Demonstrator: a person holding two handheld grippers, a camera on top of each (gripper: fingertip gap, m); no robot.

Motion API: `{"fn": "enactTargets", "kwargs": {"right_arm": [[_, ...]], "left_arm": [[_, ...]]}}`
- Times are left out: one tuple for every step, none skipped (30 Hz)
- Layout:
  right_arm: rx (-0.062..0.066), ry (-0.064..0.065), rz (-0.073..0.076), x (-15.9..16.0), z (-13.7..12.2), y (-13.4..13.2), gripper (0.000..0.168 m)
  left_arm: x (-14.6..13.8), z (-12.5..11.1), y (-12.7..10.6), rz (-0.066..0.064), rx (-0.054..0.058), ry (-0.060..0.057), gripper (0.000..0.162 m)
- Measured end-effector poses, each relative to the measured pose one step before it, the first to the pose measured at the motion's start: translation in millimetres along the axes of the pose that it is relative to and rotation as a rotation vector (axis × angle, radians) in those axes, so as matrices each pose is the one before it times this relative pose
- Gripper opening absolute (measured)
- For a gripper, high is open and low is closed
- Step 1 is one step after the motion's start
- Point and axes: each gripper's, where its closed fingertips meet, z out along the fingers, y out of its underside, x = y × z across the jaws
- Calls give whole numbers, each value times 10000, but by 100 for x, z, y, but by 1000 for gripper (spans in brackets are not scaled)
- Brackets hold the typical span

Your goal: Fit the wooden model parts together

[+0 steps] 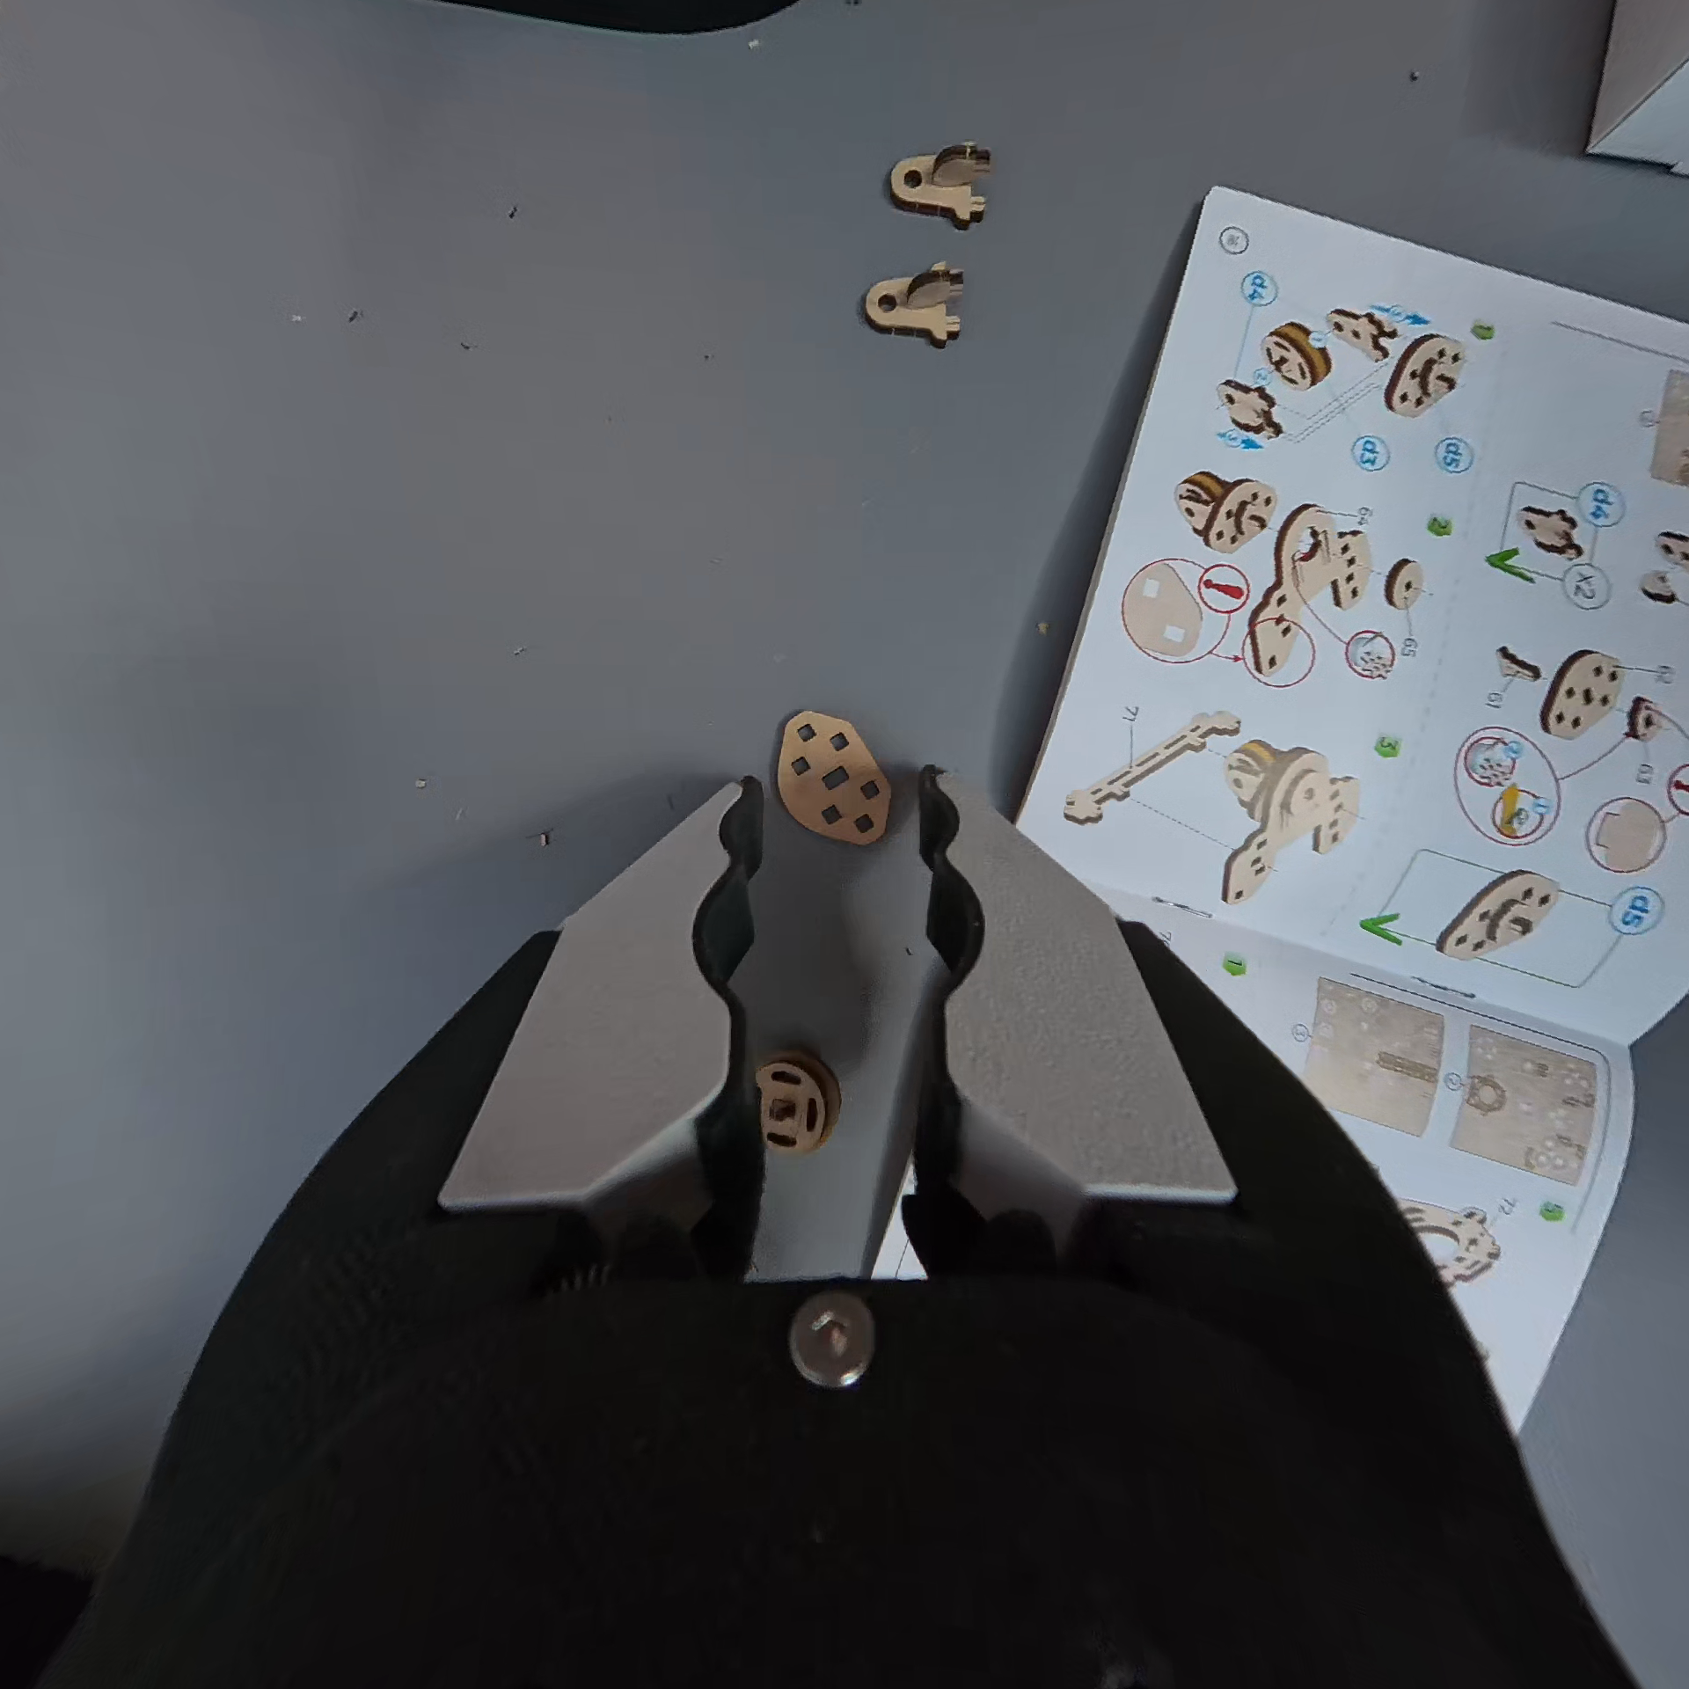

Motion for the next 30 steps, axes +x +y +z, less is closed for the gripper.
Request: {"fn": "enactTargets", "kwargs": {"right_arm": [[-126,-107,47,4,274,250,36],[236,23,-55,83,15,-305,32],[-78,-31,-15,-90,-22,170,25],[-97,52,-73,-76,-71,146,25],[-27,188,-181,-8,-84,67,25],[30,280,-212,5,-93,-2,25],[123,334,-225,-54,-118,-101,25],[256,409,-254,-103,-185,-287,25],[377,535,-288,-73,-289,-480,25],[437,573,-387,-153,-352,-626,25],[307,421,-477,-367,-355,-566,25],[197,822,-444,264,-396,-545,25],[110,575,-465,-51,-318,-448,25],[-103,494,-370,-37,-218,-188,25],[-223,294,-171,-113,-70,11,25],[-241,-126,187,-502,124,128,25],[-249,-287,505,-524,236,149,25],[-90,-200,565,-273,283,-35,25],[-45,-255,517,-280,237,-139,24],[-81,-245,494,-251,199,-125,24],[-184,-174,499,-113,199,-6,24],[-107,7,453,138,154,-56,24],[-22,-77,426,-3,150,-77,24],[-46,-317,438,-355,203,6,25],[15,-241,434,-229,235,-10,24],[9,-155,404,-73,265,65,25],[-54,-71,335,30,235,200,25],[-139,-151,206,-108,185,351,27],[-52,-125,167,-76,31,195,29],[12,-113,115,-41,-163,91,32]], "left_arm": [[-16,-19,-5,-14,4,1,1],[12,-6,-9,-13,6,12,1],[-5,-9,-32,-6,11,5,1],[-9,1,1,0,5,-2,0],[12,5,12,-4,-7,6,1],[4,1,24,-10,-10,3,1],[-5,1,27,-2,-8,-6,1],[-27,-10,30,8,-8,-24,1],[-53,-31,4,25,2,-54,0],[-105,-50,-29,42,14,-86,0],[-133,-63,-29,53,7,-105,0],[-166,-52,-17,70,-7,-133,1],[-198,-45,16,67,-19,-143,1],[-138,-5,31,22,-17,-94,1],[-19,16,23,-45,-5,2,1],[27,24,11,-84,5,52,1],[-15,24,15,-61,10,22,1],[-76,-5,-7,-11,7,-39,1],[-103,-24,-22,34,11,-82,1],[-117,-38,-39,58,21,-95,1],[-88,-56,-49,62,26,-87,1],[-69,-66,-44,43,28,-68,1],[-36,-42,-43,15,31,-33,1],[-8,-40,-41,-14,30,-2,1],[-21,-24,-28,-27,23,-3,1],[-68,-14,-1,-23,9,-25,1],[-99,-5,-8,-12,0,-44,1],[-81,-11,7,-2,-3,-39,1],[-20,-9,-3,2,0,-13,1],[12,-16,-11,1,8,5,1]]}}
